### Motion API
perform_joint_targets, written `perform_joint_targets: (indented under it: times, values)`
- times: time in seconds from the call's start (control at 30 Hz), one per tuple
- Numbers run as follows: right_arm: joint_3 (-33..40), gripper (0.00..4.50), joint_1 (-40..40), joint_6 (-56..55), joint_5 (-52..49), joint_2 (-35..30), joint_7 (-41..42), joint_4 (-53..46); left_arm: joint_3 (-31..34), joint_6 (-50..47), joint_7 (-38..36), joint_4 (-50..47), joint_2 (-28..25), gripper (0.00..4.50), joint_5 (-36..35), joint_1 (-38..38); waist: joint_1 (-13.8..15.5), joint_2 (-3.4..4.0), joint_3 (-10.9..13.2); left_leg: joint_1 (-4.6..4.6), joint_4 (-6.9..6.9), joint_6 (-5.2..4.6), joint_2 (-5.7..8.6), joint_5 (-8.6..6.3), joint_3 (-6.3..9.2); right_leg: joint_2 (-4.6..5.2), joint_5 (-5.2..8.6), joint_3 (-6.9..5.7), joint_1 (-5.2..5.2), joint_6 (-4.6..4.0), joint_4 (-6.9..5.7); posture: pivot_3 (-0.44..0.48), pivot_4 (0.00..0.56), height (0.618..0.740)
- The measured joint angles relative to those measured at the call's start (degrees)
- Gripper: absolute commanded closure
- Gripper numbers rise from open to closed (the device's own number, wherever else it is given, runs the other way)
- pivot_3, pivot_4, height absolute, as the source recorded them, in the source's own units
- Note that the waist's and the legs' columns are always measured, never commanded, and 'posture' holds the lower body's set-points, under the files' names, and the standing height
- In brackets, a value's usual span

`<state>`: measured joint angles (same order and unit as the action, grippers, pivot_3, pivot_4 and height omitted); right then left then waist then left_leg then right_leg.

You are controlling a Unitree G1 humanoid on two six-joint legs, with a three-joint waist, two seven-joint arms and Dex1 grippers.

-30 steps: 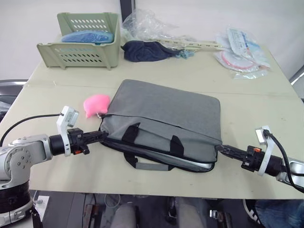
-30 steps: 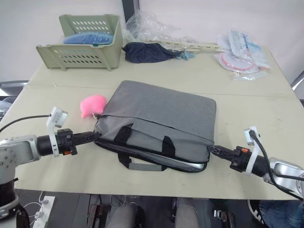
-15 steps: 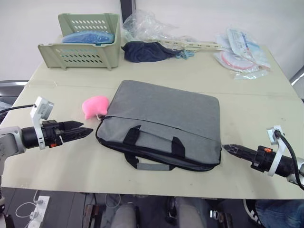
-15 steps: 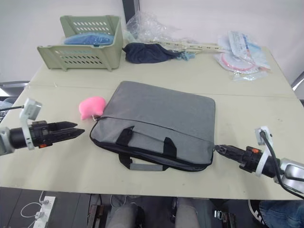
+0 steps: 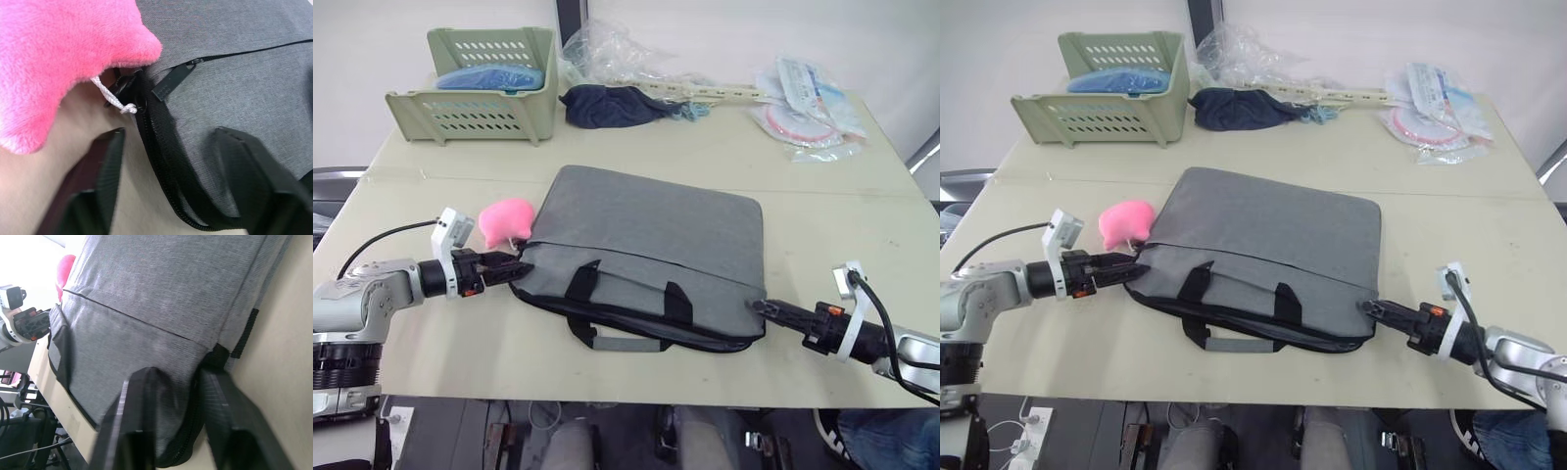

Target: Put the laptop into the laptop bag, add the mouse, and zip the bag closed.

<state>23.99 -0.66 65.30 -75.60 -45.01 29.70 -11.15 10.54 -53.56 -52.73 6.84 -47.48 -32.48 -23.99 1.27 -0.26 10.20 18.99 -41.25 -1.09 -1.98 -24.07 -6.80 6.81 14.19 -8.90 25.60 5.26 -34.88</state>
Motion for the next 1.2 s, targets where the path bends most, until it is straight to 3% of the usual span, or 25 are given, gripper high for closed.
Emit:
perform_joint_targets:
  times: [0.03, 0.13, 0.4, 0.63, 1.1, 1.13, 1.2]
  values:
    - [0.0, 4.5, 0.0, 0.02, -0.02, 0.27, -0.1, 0.0, 0.04, -0.24, -0.03, -0.23, 0.0, 3.32, -0.27, 0.06, 0.0, 0.0, 0.0, -0.01, 0.0, 0.0, 0.0, 0.0, 0.0, 0.0, 0.0, 0.0, 0.0, 0.0, 0.0, 0.0, 0.15, 0.74]
    - [0.03, 4.5, 0.0, 0.06, -0.12, 0.67, -0.47, 0.0, 0.93, -1.46, -0.05, -2.03, -0.25, 4.44, -1.18, 0.95, -0.1, 0.0, 0.0, -0.02, 0.02, 0.0, -0.01, 0.0, 0.0, 0.0, 0.0, 0.0, 0.0, 0.0, 0.0, 0.0, 0.15, 0.74]
    - [2.93, 4.5, -1.09, 2.21, -0.35, -1.28, 0.3, 0.5, 2.53, -6.57, 0.25, -9.33, -0.09, 4.44, -3.73, 4.67, 0.26, 0.0, 0.0, 0.05, -0.01, 0.0, 0.01, 0.0, 0.05, 0.02, 0.0, 0.0, 0.0, 0.0, 0.04, 0.0, 0.15, 0.74]
    - [5.79, 4.5, -2.14, 3.28, 1.42, -6.04, 4.14, 4.85, 0.69, -7.65, 2.5, -15.41, 4.16, 4.44, -4.27, 5.99, 0.41, 0.0, 0.0, 0.06, -0.02, 0.0, 0.07, 0.0, 0.06, 0.07, 0.0, 0.01, -0.02, 0.0, 0.04, 0.0, 0.15, 0.74]
    - [6.0, 4.5, -2.58, 2.3, 7.26, -6.94, 9.2, 6.3, -2.09, -4.27, 2.5, -17.06, 4.16, 4.44, -4.17, 7.49, 0.3, 0.03, -0.01, 0.04, -0.01, 0.0, 0.06, 0.0, 0.07, 0.06, 0.0, 0.01, -0.02, 0.0, 0.04, 0.0, 0.15, 0.74]
    - [6.0, 3.9, -2.77, 2.29, 7.37, -6.93, 9.37, 5.98, -2.04, -3.79, 2.5, -17.05, 4.05, 3.94, -4.17, 7.8, 0.26, 0.03, -0.01, 0.04, -0.01, 0.0, 0.06, 0.0, 0.07, 0.06, 0.0, 0.01, -0.02, 0.0, 0.04, 0.0, 0.15, 0.74]
    - [6.0, 3.29, -3.35, 2.04, 7.83, -6.93, 10.12, 5.53, -1.76, -3.29, 2.11, -17.03, 3.57, 3.39, -4.2, 8.66, 0.18, 0.03, -0.01, 0.03, 0.0, 0.0, 0.06, 0.0, 0.06, 0.06, 0.0, 0.02, -0.02, 0.0, 0.04, 0.0, 0.15, 0.74]
